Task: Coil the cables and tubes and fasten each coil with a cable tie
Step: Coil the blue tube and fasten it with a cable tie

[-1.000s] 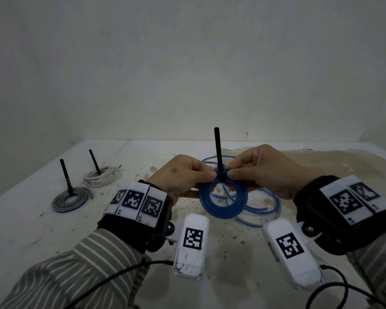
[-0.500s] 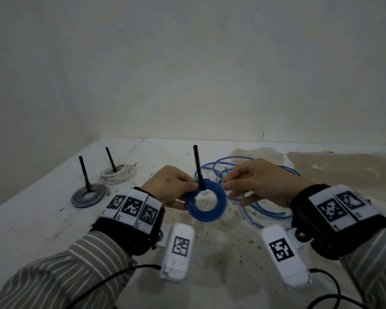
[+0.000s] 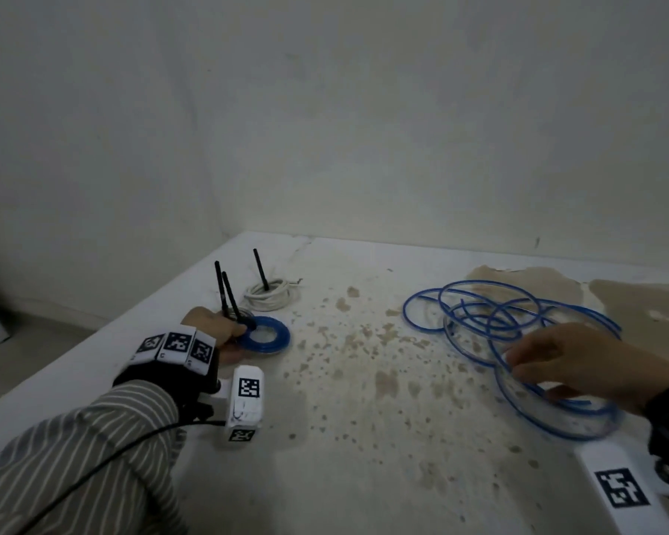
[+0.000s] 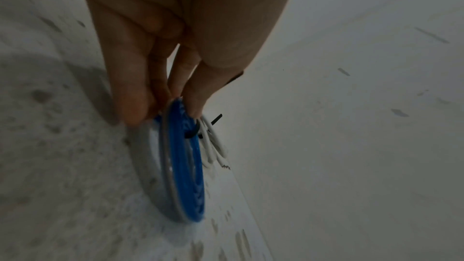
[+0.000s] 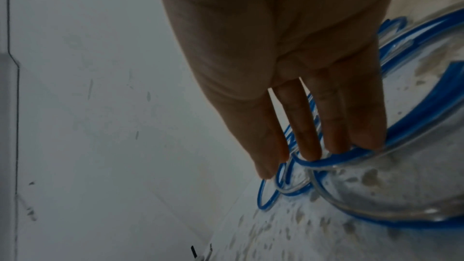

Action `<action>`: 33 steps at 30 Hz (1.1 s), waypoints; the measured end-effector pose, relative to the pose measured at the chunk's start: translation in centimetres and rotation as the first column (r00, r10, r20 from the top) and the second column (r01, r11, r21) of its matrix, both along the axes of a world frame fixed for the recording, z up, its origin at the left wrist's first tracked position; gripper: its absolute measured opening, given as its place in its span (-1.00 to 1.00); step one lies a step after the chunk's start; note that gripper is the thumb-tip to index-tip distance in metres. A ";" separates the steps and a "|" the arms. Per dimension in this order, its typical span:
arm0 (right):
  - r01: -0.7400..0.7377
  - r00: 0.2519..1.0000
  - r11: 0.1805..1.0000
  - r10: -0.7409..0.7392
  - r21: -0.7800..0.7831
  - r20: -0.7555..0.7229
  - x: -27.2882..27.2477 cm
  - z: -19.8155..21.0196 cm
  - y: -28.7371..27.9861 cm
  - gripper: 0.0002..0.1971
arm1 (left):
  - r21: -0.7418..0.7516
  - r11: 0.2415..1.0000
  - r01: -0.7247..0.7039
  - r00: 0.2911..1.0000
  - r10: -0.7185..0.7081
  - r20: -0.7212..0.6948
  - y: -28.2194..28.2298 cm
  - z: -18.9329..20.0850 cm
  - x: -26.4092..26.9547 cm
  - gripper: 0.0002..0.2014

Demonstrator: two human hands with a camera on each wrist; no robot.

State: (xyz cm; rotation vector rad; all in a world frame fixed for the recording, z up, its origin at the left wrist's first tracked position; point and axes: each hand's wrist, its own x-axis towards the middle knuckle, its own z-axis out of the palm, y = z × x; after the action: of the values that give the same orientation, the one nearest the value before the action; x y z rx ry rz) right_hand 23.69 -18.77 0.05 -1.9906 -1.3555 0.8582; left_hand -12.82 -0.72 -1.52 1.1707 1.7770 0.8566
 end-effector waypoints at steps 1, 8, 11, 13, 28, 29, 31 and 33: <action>-0.016 1.000 1.000 0.016 -0.013 0.023 0.0 -0.2 0.0 -0.96 | -0.026 1.000 0.016 1.000 -0.017 -0.009 -0.1 -0.1 0.1 -0.86; -0.058 0.989 0.997 0.064 -0.052 0.130 -0.3 -0.9 0.0 -0.93 | -0.011 0.982 0.188 0.974 -0.188 -0.128 -0.7 -0.1 1.3 -0.87; -0.073 0.985 0.996 0.079 -0.046 0.150 -0.3 -1.0 0.0 -0.92 | -0.007 0.975 0.222 0.971 -0.221 -0.088 -0.8 0.1 1.8 -0.81; -0.098 0.977 0.993 0.107 -0.059 0.183 -0.2 -1.2 -0.1 -0.92 | 0.008 0.969 0.245 0.967 -0.244 -0.069 -0.7 0.1 2.1 -0.73; -0.127 0.946 0.992 0.127 -0.021 0.298 0.9 -2.0 0.1 -0.84 | -0.062 0.883 0.465 0.870 -0.468 -0.155 0.7 0.3 5.9 -0.77; -0.119 0.945 0.993 0.119 -0.020 0.305 1.0 -2.0 0.1 -0.83 | -0.050 0.880 0.472 0.865 -0.474 -0.168 0.9 0.4 6.0 -0.77; -0.085 0.946 0.996 0.085 -0.013 0.312 1.2 -1.9 -0.1 -0.81 | -0.049 0.867 0.495 0.843 -0.494 -0.215 1.1 0.4 6.2 -0.71; -0.069 0.940 0.997 0.072 -0.020 0.334 1.4 -1.8 -0.2 -0.80 | -0.061 0.853 0.519 0.808 -0.512 -0.292 1.1 0.5 6.4 -0.68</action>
State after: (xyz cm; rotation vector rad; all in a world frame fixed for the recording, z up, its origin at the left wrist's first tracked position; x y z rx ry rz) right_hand 25.11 -19.02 -1.77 -2.1769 -1.6201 0.5715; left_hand -6.40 0.34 -1.00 1.7670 1.5468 0.3834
